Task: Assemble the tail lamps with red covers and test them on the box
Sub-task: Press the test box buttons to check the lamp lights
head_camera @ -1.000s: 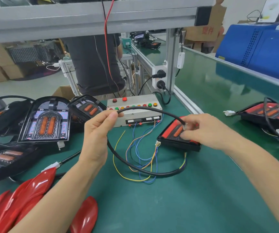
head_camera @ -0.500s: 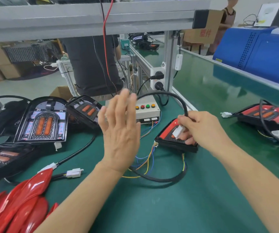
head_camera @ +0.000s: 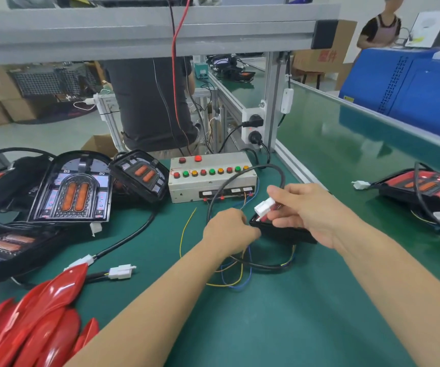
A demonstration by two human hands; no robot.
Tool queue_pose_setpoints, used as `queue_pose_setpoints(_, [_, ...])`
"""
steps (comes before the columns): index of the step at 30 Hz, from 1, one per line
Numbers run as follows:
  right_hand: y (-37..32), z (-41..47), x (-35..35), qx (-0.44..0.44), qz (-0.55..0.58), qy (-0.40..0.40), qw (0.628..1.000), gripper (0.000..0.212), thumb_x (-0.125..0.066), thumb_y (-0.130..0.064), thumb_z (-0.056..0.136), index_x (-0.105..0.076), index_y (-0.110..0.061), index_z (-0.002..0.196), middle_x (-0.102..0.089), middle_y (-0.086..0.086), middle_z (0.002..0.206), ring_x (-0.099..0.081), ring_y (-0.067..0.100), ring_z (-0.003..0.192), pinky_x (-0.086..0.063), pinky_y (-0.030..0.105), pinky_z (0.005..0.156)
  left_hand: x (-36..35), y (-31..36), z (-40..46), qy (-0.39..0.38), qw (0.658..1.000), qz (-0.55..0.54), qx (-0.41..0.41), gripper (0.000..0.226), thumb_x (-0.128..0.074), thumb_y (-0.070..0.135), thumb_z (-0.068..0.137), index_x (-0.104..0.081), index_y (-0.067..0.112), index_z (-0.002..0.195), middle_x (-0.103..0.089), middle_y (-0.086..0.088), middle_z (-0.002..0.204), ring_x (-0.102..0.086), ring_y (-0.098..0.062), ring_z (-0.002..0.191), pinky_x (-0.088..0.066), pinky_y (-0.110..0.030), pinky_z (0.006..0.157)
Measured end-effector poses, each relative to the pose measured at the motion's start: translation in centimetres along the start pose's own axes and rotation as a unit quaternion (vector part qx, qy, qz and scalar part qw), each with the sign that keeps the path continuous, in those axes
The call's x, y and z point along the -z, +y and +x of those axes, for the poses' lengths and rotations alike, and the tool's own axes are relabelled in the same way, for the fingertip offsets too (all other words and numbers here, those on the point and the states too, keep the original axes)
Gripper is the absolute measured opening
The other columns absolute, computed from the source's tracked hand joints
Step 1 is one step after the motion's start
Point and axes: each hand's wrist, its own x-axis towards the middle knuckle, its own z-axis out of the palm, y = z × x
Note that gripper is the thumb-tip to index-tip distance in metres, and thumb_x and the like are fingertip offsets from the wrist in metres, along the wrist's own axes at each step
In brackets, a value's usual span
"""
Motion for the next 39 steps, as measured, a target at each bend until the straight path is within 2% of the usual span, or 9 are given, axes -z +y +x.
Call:
queue_pose_setpoints(4, [-0.2,0.5,-0.2,-0.010,0.102,-0.019,0.995,0.020,-0.064,-0.019,0.089,-0.056,-0.008,0.076,-0.063,0.001,0.056,-0.063,0.007,0.047,-0.050,0.016,0.043,0.0,-0.2,-0.2,0.025,0.999,0.039,-0.011,0.014,-0.062,0.022,0.079,-0.067,0.014,0.089,-0.067,-0.006,0.090,-0.062,-0.029,0.089,-0.045,-0.028,0.066])
queue_pose_setpoints(7, [-0.4,0.7,-0.1,-0.024,0.219,-0.078,0.972,0.010,-0.065,-0.017,0.082,-0.064,-0.008,0.077,-0.067,0.000,0.061,-0.066,0.007,0.054,-0.053,0.015,0.046,0.6,-1.1,-0.5,0.041,0.994,-0.106,0.007,0.012,-0.057,0.005,0.078,-0.065,0.014,0.079,-0.068,-0.014,0.082,-0.062,-0.031,0.078,-0.051,-0.035,0.074])
queue_pose_setpoints(10, [-0.3,0.9,0.0,-0.031,0.275,-0.112,0.954,0.010,-0.068,-0.015,0.069,-0.075,-0.008,0.069,-0.072,0.003,0.069,-0.069,0.007,0.059,-0.053,0.014,0.047,1.6,-2.0,-1.5,0.058,0.957,-0.284,0.018,0.023,-0.056,-0.002,0.081,-0.064,0.018,0.076,-0.060,-0.006,0.062,-0.054,-0.024,0.061,-0.047,-0.031,0.064])
queue_pose_setpoints(13, [0.0,1.2,-0.5,-0.026,0.232,-0.080,0.969,0.009,-0.071,-0.016,0.075,-0.070,-0.007,0.076,-0.069,0.000,0.064,-0.066,0.005,0.054,-0.051,0.013,0.044,2.4,-2.3,-2.8,0.056,0.905,-0.421,-0.007,0.026,-0.056,-0.006,0.086,-0.069,0.016,0.082,-0.059,0.001,0.062,-0.056,-0.015,0.053,-0.048,-0.024,0.056])
queue_pose_setpoints(16, [0.5,1.7,-1.6,-0.001,0.155,-0.012,0.988,0.011,-0.068,-0.015,0.087,-0.064,-0.006,0.082,-0.068,0.002,0.065,-0.065,0.004,0.052,-0.051,0.014,0.046,2.8,-2.8,-3.8,0.052,0.881,-0.468,-0.031,0.023,-0.059,-0.007,0.085,-0.071,0.012,0.080,-0.061,0.000,0.061,-0.055,-0.010,0.049,-0.046,-0.018,0.051])
queue_pose_setpoints(20, [0.9,1.9,-2.7,0.020,0.101,0.036,0.994,0.015,-0.068,-0.016,0.088,-0.063,-0.003,0.082,-0.068,0.002,0.059,-0.066,0.007,0.051,-0.053,0.016,0.048,3.1,-3.2,-4.0,0.047,0.876,-0.480,-0.028,0.020,-0.061,-0.004,0.086,-0.071,0.010,0.075,-0.059,-0.003,0.062,-0.054,-0.010,0.051,-0.047,-0.020,0.057])
queue_pose_setpoints(27, [0.8,1.6,-2.8,0.029,0.073,0.021,0.997,0.015,-0.067,-0.013,0.089,-0.062,-0.001,0.081,-0.067,-0.002,0.053,-0.065,0.007,0.050,-0.052,0.016,0.048,3.3,-3.8,-3.8,0.016,0.900,-0.434,-0.044,0.014,-0.061,0.002,0.086,-0.072,0.003,0.079,-0.054,-0.010,0.062,-0.050,-0.013,0.051,-0.042,-0.016,0.054])
queue_pose_setpoints(35, [0.7,1.0,-2.6,0.029,0.077,-0.002,0.997,0.014,-0.064,-0.010,0.090,-0.059,0.003,0.089,-0.067,0.002,0.056,-0.067,0.009,0.051,-0.055,0.018,0.050,2.8,-3.3,-3.9,-0.012,0.827,-0.562,0.029,0.011,-0.060,0.000,0.086,-0.068,0.002,0.078,-0.058,-0.005,0.059,-0.048,-0.010,0.044,-0.043,-0.016,0.047])
queue_pose_setpoints(39, [0.7,0.8,-2.8,0.032,0.060,-0.012,0.998,0.014,-0.066,-0.010,0.088,-0.059,0.002,0.090,-0.069,0.006,0.065,-0.069,0.011,0.056,-0.056,0.019,0.051,3.0,-2.9,-3.7,-0.008,0.830,-0.557,0.023,0.009,-0.061,0.000,0.086,-0.067,0.001,0.080,-0.057,-0.004,0.057,-0.048,-0.009,0.043,-0.043,-0.016,0.046])
